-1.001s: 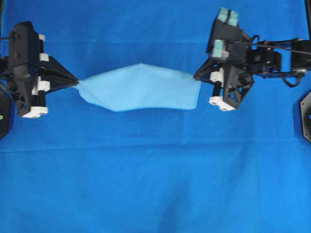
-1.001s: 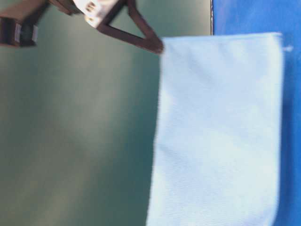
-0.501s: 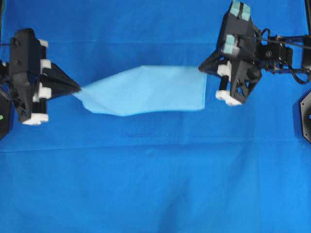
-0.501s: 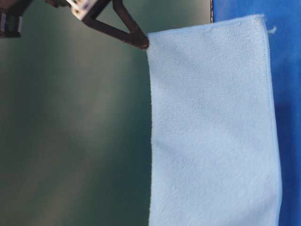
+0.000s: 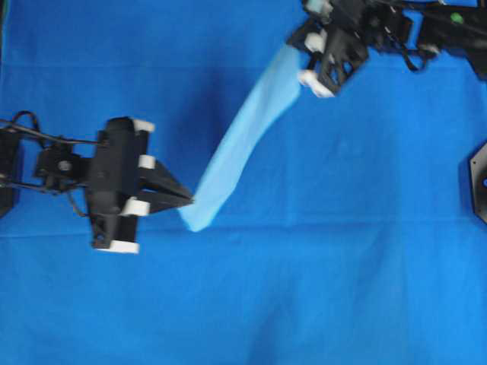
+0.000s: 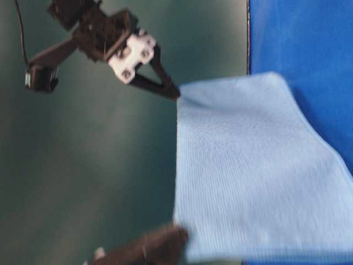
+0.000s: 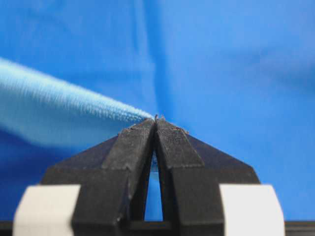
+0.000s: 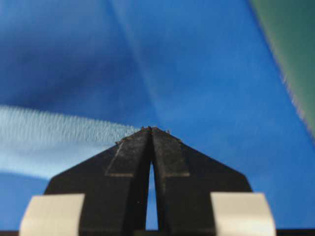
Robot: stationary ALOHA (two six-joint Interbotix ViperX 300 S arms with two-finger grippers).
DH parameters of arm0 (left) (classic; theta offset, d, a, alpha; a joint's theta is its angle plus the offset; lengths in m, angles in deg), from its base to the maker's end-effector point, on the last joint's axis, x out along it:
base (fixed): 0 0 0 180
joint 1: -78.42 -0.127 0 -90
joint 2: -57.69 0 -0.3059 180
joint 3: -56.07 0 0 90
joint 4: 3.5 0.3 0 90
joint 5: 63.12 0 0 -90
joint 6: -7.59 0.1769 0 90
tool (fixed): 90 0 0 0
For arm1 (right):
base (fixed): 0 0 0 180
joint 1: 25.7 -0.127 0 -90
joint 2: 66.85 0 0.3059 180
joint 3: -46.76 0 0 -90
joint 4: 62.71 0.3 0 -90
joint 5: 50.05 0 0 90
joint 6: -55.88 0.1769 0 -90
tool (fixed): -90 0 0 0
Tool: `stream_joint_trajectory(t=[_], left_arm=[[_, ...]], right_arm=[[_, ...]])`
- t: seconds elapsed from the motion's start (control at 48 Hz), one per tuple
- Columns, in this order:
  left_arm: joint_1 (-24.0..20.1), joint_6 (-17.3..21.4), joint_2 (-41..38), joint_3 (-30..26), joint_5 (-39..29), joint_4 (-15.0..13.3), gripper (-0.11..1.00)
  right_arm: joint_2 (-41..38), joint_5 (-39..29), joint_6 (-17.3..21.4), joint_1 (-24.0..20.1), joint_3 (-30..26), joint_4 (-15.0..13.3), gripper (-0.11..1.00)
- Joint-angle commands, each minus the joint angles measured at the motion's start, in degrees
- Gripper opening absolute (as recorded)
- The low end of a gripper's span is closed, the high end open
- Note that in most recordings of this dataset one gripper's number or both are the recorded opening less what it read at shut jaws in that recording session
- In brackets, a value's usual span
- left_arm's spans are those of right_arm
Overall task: Fold the light blue towel.
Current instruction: 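Grasp both ends of the folded strip and lift it, swinging the left gripper forward, then lay the strip down vertically, left gripper at the near end, right at the far end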
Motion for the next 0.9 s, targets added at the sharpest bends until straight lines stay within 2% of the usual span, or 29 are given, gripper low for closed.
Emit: stream_joint_trajectory(t=[0.0,0.209,0.459,0.688,0.876], left_arm=[[1.3,0.4,-2.5,-4.7,1.4,-0.1,0.02],[1.2,1.1,-8.3,-12.0,2.4,0.0,0.02],[1.2,2.6,-11.2,-14.8,2.4,0.0,0.02],[0.9,2.6,-12.2,-15.2,3.2,0.0,0.02],[0.2,2.8,-17.1,-18.3,7.6,0.0,0.02]], right_arm=[[-0.8,0.5,-0.2,1.7,-3.6,-1.3,0.00],[-4.7,0.7,-0.4,1.9,-8.4,-3.4,0.00],[-6.2,1.1,-0.4,2.0,-10.1,-4.1,0.00],[-5.0,0.8,-0.3,3.0,-8.1,-4.2,0.00],[-1.2,1.0,0.2,4.6,-2.8,-4.2,0.00]])
